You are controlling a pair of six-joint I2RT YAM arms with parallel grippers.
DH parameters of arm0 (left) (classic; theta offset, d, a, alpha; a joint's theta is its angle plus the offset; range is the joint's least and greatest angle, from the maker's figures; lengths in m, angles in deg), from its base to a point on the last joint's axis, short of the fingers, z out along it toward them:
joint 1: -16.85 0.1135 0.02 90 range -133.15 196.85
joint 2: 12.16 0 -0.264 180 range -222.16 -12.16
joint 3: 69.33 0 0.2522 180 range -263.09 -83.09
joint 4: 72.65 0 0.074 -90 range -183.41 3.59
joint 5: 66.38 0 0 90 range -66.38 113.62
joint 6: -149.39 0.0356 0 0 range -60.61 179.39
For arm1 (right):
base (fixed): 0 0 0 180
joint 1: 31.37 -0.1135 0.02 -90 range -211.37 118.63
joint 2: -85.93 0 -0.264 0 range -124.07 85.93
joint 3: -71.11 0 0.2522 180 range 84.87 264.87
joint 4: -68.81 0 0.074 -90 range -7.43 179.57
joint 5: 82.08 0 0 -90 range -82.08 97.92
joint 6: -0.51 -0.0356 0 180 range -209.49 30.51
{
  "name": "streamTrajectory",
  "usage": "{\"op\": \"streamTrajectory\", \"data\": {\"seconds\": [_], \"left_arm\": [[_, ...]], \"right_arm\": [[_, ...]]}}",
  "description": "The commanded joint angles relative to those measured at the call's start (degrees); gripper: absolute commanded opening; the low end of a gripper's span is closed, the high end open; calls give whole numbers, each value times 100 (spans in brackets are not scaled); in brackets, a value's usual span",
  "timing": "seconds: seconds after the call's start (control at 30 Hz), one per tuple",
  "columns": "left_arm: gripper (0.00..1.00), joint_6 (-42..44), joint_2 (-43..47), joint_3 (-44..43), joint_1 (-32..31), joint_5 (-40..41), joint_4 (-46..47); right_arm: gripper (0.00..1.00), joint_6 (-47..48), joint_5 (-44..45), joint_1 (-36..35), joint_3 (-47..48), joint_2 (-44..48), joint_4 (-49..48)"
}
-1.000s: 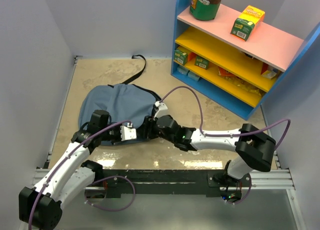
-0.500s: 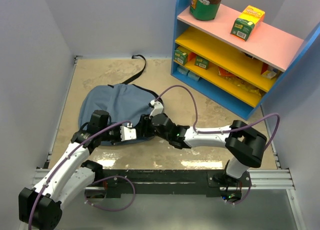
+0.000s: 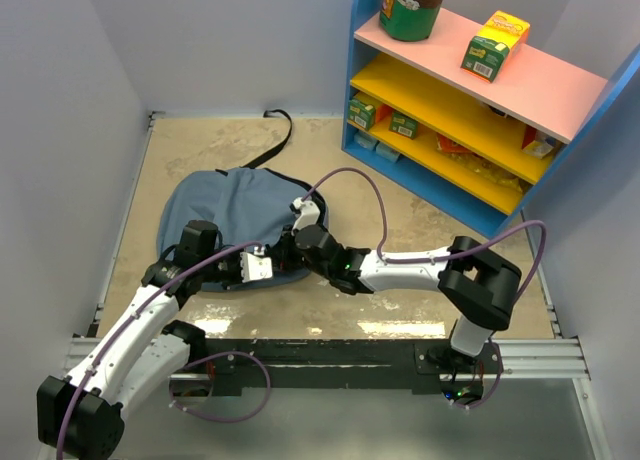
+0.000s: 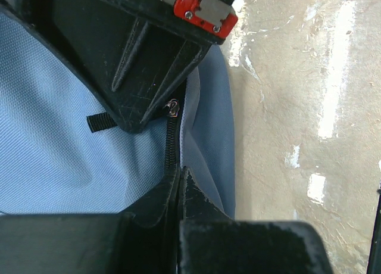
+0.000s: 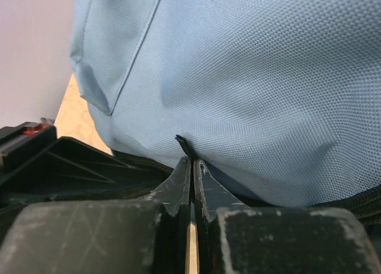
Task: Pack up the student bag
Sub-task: Zip the student bag at the center of the board.
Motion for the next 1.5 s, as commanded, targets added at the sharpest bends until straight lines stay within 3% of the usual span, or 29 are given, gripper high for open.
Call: {"op": "streamTrajectory", "data": {"seconds": [0.0,0.7,0.97,1.23,1.47], "left_arm": [[0,-69,65,-120,-11,-45,89],[0,-69,4,-296,-11,-80,-43],[0,19,39,-305,-11,-106,-148],[0,300,30,-507,-11,-221,-649],[0,1203,13,-665,-11,-326,-1589]], "right_arm": [[0,98,218,3,230,37,-33],[0,1390,2046,90,291,705,794],[0,1442,2160,328,98,969,759],[0,1715,2143,1048,-52,933,680],[0,1979,2090,1365,132,785,697]]}}
